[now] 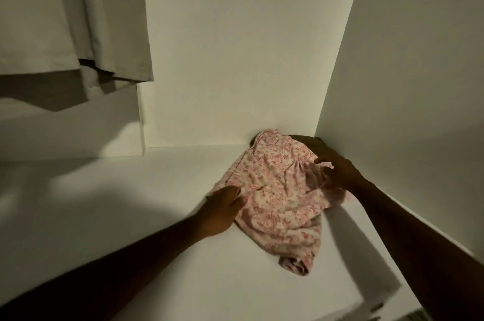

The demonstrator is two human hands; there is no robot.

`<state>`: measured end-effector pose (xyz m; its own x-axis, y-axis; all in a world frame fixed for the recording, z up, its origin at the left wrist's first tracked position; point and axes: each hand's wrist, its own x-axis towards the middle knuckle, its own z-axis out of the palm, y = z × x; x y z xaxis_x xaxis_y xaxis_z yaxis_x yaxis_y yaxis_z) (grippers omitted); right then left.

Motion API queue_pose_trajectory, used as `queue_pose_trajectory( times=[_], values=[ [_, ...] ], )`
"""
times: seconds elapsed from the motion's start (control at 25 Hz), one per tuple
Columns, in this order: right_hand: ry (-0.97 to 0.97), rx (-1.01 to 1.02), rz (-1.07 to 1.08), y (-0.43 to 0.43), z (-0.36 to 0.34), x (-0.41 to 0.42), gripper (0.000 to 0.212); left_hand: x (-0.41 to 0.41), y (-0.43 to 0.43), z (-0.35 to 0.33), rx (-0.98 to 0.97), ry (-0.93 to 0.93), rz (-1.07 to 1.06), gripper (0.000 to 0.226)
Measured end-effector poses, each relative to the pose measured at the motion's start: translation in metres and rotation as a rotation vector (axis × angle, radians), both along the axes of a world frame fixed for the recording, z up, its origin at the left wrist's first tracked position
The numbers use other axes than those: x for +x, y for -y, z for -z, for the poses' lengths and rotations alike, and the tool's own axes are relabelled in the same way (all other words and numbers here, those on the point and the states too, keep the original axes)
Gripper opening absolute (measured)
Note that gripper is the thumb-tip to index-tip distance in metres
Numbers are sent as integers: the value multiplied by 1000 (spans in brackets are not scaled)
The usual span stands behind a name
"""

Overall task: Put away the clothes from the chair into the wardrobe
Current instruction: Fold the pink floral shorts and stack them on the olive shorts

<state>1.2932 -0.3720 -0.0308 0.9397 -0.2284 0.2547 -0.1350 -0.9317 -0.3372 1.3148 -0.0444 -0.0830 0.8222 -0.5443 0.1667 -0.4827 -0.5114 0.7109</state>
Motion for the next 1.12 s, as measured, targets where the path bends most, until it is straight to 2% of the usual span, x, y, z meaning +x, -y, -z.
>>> queue_pose_trajectory(
  times=[0.04,0.08,0.12,0.2,0.36,0.44,0.6,0.68,0.76,0.84,0.92,0.96,1.04,1.12],
  values=[
    [-118,-12,0,12,5,1,31,6,-3,8,10,63,12,38],
    [-204,-125,-20,21,9,0,29,12,-6,14,-13,114,27,39],
    [-216,-253,-57,32,13,-1,28,16,-10,19,-49,135,48,40],
    [-264,-326,-80,47,17,-14,27,29,-20,21,-112,120,85,45],
    [-101,-550,-4,51,21,-99,39,82,-40,21,-169,-38,95,75],
    [-30,-544,32,43,19,-157,56,103,-42,10,-132,-23,135,68],
    [-34,-441,63,6,14,-255,40,123,-16,-9,-150,-147,264,18],
    [5,-486,103,-14,10,-269,41,122,6,-12,-153,-96,289,21],
    [0,-466,138,-36,1,-261,39,117,20,-13,-179,56,306,34],
    [-25,-415,101,-55,-12,-238,29,103,24,-14,-282,145,310,19],
    [10,-333,-35,-73,-23,-194,27,79,18,-15,-401,23,298,8],
    [32,-257,-133,-85,-25,-166,29,68,15,-12,-410,8,309,12],
    [13,-69,-316,-108,-25,-105,38,53,11,-5,-320,129,335,26],
    [-81,48,-401,-128,-23,-48,46,47,8,-3,-334,189,304,13]
  ],
)
